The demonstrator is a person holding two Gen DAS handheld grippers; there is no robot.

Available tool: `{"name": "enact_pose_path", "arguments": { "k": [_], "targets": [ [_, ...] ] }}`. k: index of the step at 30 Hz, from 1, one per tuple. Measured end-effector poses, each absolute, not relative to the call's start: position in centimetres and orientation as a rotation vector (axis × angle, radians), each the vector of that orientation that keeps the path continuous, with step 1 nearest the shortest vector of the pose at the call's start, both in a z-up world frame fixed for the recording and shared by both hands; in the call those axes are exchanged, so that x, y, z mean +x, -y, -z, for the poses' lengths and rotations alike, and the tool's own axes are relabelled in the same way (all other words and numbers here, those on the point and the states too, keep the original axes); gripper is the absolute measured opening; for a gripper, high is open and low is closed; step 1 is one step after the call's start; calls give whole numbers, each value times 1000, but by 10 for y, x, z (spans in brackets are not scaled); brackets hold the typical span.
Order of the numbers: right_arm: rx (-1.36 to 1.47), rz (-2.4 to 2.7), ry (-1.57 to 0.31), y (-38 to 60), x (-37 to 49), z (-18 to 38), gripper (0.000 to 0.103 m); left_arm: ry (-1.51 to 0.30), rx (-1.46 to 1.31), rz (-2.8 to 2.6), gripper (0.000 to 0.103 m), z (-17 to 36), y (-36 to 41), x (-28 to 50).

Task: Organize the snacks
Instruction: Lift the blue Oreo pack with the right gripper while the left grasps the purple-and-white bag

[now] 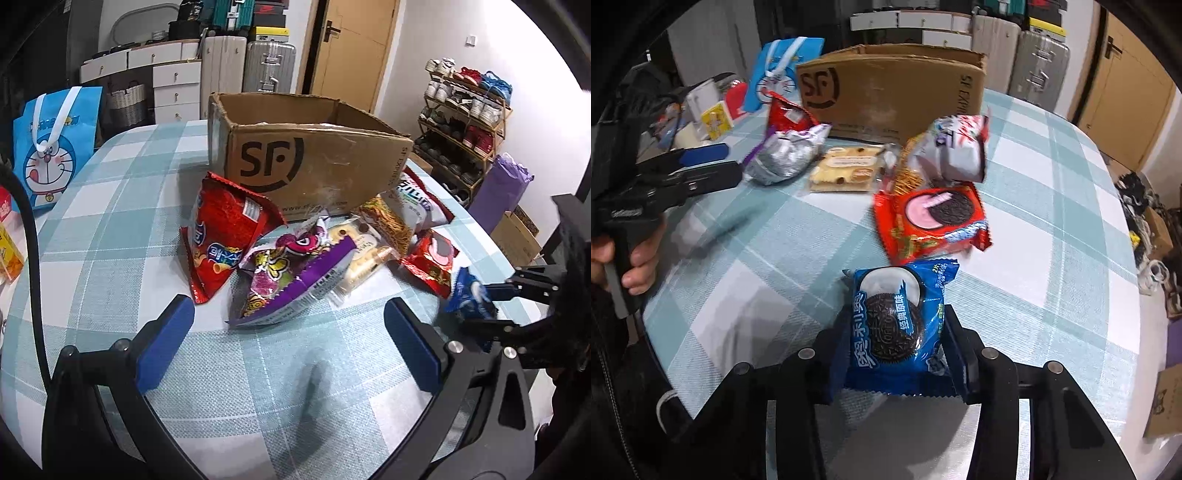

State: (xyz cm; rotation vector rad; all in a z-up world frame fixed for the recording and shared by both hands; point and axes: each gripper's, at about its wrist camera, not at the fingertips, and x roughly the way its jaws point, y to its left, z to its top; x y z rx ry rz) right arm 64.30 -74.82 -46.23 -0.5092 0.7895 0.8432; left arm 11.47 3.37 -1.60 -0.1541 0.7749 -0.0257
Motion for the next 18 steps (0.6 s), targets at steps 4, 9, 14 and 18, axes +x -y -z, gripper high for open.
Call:
{"name": "enact_pose_path", "arguments": {
  "k": [4, 9, 14, 18],
  "targets": [
    [-477, -878, -745, 753, 637, 451, 46, -773, -168, 46, 102, 17, -33, 116],
    [-362, -942, -684, 763, 634, 429, 46, -762, -145, 58, 102, 15, -26, 114],
    [-277, -933, -632, 764, 637, 417, 46, -753, -123, 72, 100, 14, -20, 121],
    [-237, -910, -621, 765, 643, 415, 46, -750, -120, 69, 96, 16, -19, 129]
  ]
}}
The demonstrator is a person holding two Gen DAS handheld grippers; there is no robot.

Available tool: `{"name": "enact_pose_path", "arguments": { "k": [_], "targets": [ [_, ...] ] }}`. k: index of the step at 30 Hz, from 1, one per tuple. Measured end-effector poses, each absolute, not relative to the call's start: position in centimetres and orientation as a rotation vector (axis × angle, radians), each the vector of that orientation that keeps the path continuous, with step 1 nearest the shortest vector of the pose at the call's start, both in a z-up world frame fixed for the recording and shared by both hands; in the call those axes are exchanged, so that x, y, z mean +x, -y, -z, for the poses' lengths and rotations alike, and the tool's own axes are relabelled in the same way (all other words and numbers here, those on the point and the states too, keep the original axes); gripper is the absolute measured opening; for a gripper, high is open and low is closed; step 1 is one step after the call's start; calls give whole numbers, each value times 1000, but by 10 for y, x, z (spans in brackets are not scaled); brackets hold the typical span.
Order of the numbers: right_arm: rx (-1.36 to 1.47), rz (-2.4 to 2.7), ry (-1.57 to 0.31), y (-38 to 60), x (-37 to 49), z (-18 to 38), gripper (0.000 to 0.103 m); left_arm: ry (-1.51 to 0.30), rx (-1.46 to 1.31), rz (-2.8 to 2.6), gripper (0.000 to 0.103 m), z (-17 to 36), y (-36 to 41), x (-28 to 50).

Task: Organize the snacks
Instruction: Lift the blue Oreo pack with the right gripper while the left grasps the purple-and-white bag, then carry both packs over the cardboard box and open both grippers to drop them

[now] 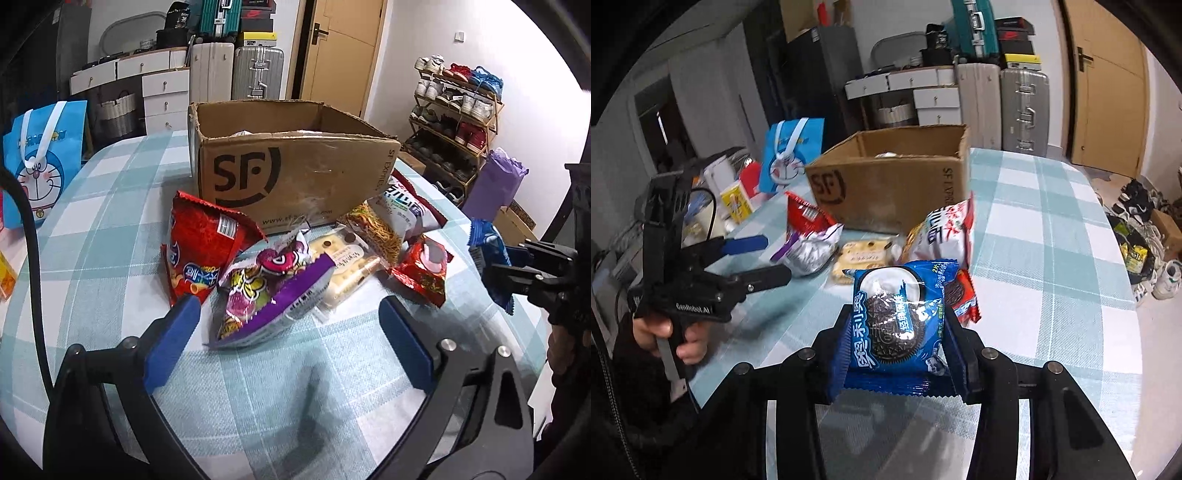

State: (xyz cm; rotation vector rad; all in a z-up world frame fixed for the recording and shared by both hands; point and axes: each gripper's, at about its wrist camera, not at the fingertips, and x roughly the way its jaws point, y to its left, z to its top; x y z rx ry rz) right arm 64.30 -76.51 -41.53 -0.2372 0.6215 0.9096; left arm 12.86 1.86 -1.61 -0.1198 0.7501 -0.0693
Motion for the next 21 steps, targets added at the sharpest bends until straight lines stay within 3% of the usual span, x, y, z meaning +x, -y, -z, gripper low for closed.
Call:
{"name": "enact_pose_path", "arguments": {
  "k": [4, 8, 16, 21],
  "targets": [
    [-201, -891, -619, 769, 650, 415, 46, -776, -111, 71, 89, 25, -16, 140],
    [-178, -884, -616, 773, 653, 414, 46, -830, -116, 63, 70, 35, -18, 152],
    [-167, -886, -623, 775, 655, 417, 46, -895, -161, 25, 70, 49, -25, 171],
    [-167, -890, -629, 775, 655, 418, 46, -891, -148, 30, 51, 49, -21, 177]
  ]
}}
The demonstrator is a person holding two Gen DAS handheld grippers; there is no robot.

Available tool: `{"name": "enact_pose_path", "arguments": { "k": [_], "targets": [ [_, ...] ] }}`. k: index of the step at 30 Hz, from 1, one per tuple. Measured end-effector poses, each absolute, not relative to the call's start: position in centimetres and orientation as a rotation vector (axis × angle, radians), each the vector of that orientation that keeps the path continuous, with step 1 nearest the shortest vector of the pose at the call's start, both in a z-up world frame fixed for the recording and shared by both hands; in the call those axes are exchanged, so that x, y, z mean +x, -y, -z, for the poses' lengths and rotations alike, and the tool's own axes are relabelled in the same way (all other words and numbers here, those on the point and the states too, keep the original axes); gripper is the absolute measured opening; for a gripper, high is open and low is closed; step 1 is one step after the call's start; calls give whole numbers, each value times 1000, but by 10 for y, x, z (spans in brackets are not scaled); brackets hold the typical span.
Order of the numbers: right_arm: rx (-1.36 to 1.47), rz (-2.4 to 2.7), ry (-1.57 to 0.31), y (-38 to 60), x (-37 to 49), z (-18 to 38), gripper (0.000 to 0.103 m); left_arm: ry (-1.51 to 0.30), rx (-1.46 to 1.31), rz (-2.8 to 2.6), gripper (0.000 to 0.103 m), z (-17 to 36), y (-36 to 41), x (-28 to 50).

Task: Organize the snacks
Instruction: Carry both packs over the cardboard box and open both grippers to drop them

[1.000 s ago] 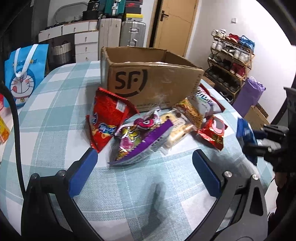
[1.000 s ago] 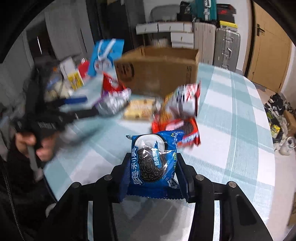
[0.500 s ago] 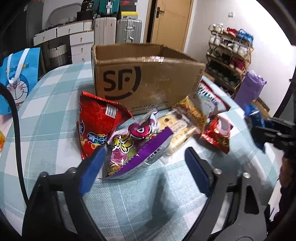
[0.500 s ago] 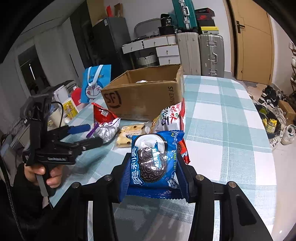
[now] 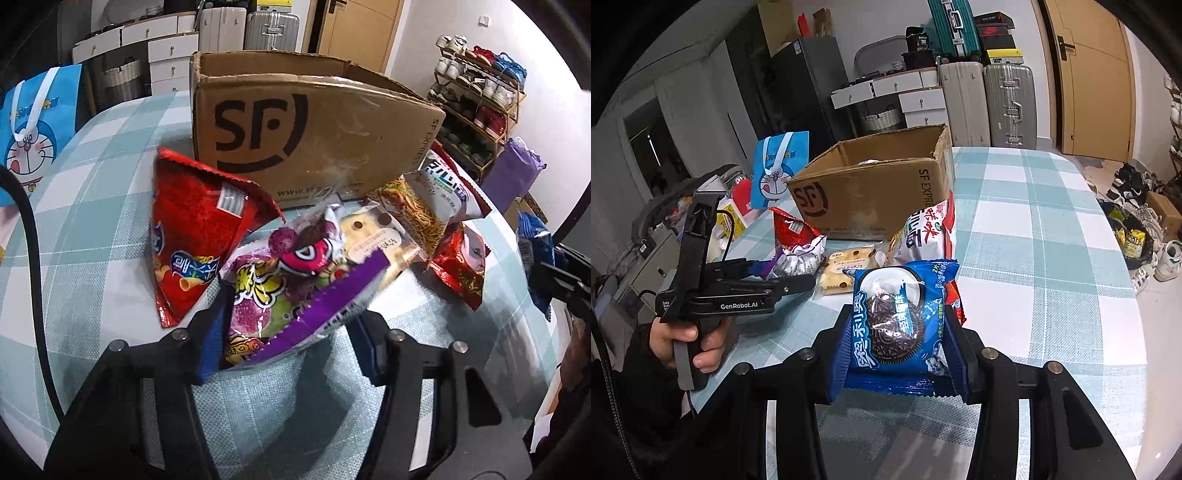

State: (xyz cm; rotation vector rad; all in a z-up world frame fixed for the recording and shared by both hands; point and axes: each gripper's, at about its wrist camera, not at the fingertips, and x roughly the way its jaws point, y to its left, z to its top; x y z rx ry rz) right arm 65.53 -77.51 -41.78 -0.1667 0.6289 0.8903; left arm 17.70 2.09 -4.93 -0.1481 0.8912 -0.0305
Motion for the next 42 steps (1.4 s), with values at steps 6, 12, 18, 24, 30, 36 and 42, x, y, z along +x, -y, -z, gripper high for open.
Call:
{"name": "enact_pose_path", "arguments": {
  "k": [6, 12, 18, 24, 30, 36, 42],
  "targets": [
    [-166, -890, -629, 774, 656, 419, 46, -848, -136, 74, 44, 42, -16, 159],
    [-165, -894, -622, 772, 656, 420, 46, -810, -157, 110, 44, 33, -16, 145],
    [-159, -899, -609, 772, 655, 419, 46, -761, -155, 127, 44, 17, -12, 129],
    [-153, -899, -594, 771, 654, 414, 46, -718, -163, 119, 44, -3, -19, 120],
    [-150, -901, -558, 766, 652, 401, 46, -676, -176, 101, 44, -22, -28, 117],
    [-159, -914, -507, 755, 654, 376, 46, -636, -195, 86, 44, -41, -34, 122],
    [-152, -921, -468, 740, 659, 350, 46, -579, -186, 69, 44, -71, -38, 131]
  ]
}}
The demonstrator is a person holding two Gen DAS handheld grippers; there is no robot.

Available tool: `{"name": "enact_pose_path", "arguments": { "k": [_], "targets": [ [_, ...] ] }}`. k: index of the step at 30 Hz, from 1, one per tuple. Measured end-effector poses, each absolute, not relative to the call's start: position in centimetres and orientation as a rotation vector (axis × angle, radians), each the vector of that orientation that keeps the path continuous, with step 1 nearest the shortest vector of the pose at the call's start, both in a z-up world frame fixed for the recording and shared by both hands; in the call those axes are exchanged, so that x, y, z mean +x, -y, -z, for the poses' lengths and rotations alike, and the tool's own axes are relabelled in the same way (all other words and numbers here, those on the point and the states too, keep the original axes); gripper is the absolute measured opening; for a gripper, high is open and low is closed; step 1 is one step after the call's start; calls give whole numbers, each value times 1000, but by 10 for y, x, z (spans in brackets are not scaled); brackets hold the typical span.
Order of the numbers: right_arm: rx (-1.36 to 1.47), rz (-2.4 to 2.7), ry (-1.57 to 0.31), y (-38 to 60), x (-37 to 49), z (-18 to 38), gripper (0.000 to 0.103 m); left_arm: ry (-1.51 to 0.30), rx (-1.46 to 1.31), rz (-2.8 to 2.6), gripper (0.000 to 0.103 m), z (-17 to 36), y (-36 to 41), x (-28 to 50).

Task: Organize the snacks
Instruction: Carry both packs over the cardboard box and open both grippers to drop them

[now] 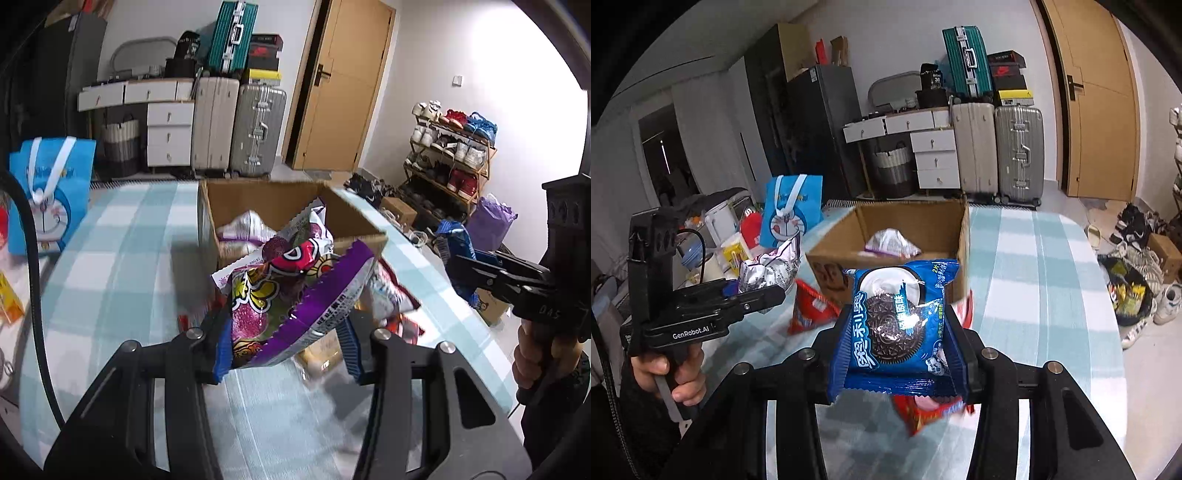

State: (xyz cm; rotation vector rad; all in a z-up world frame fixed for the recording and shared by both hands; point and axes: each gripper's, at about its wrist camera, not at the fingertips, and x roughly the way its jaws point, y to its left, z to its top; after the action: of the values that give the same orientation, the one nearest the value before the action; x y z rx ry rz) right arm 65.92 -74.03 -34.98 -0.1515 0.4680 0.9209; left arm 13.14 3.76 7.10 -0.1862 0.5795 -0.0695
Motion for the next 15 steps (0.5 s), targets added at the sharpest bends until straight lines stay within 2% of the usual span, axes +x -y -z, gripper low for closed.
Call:
{"name": "enact_pose_path", "arguments": {
  "k": [15],
  "targets": [
    [-82, -940, -426, 703, 703, 306, 46, -546, -181, 35, 44, -115, -47, 178]
  ]
}}
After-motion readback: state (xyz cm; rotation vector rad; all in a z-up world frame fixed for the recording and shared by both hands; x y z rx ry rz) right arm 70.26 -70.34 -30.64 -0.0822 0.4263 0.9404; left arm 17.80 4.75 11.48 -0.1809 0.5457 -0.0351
